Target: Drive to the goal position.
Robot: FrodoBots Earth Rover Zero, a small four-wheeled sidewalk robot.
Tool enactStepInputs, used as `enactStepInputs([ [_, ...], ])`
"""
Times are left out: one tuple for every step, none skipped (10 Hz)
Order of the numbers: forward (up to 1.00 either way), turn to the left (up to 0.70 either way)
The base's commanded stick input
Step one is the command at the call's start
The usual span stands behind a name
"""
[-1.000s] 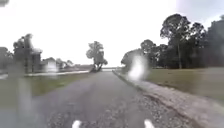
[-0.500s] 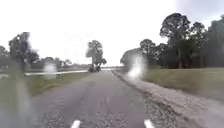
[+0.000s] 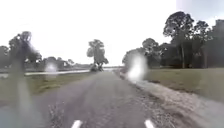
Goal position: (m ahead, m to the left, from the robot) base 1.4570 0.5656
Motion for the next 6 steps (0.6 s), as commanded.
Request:
enactStepInputs([
  [1.0,0.0],
  [1.0,0.0],
  [1.0,0.0],
  [1.0,0.0],
  [1.0,0.0],
  [1.0,0.0],
])
